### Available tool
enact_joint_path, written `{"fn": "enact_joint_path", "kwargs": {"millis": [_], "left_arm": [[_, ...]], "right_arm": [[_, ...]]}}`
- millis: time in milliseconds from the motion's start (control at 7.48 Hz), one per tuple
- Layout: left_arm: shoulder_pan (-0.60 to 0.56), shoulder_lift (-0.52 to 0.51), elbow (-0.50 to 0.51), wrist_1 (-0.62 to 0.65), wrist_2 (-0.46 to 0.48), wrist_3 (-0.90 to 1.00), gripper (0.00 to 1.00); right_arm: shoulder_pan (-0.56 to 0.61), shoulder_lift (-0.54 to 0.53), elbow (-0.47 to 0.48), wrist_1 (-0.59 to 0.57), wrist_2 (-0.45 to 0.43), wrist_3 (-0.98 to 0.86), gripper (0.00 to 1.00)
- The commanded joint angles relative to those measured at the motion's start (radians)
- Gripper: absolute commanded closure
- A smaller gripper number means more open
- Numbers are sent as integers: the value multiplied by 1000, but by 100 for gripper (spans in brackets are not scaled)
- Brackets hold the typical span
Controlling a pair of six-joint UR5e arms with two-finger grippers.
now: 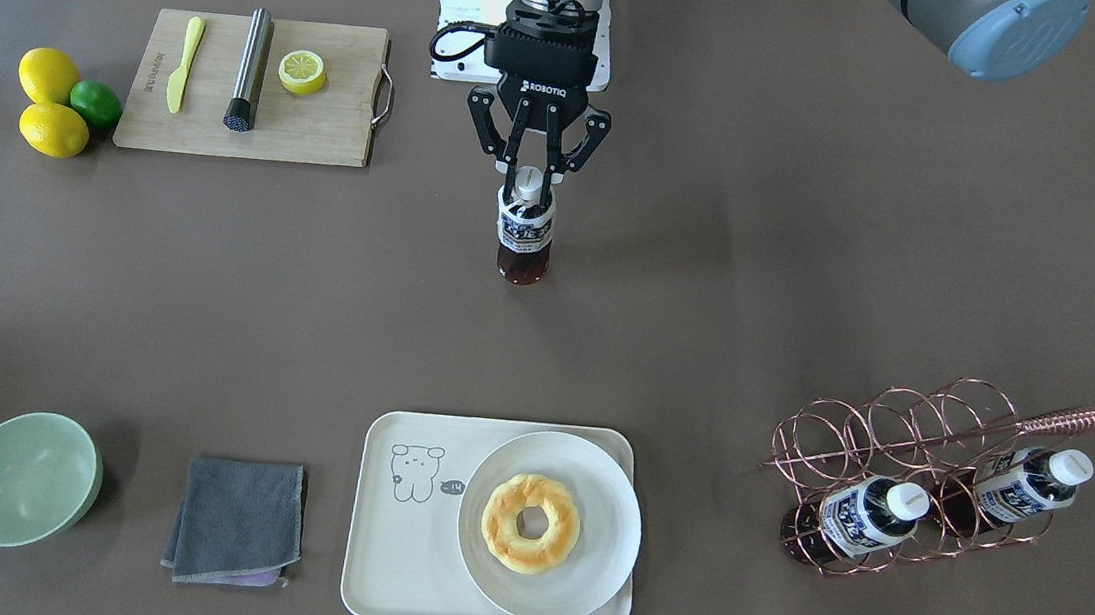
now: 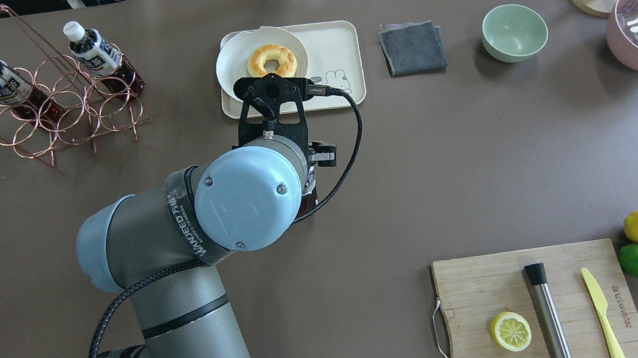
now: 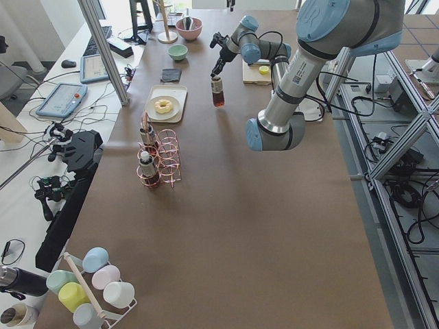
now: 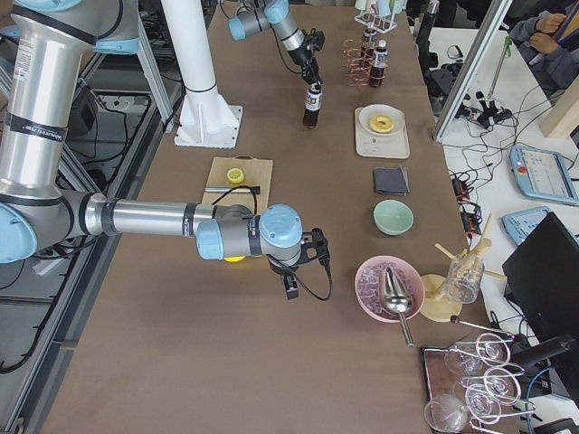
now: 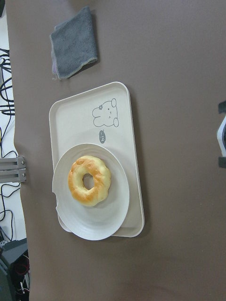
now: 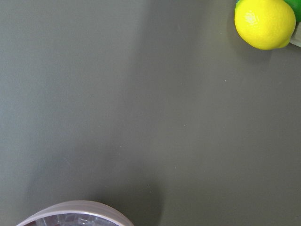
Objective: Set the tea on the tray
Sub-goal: 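Lower the tea bottle onto the table in front of the tray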
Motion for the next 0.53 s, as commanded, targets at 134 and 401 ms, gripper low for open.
{"fn": "enact_joint_path", "kwargs": {"millis": [134, 401], "left_arm": [[15, 1, 1, 1, 11, -3, 100], [15, 3, 1, 1, 11, -3, 100]], "right_arm": [[0, 0, 0, 0, 1, 0, 0], [0, 0, 1, 0, -1, 0, 0]]}}
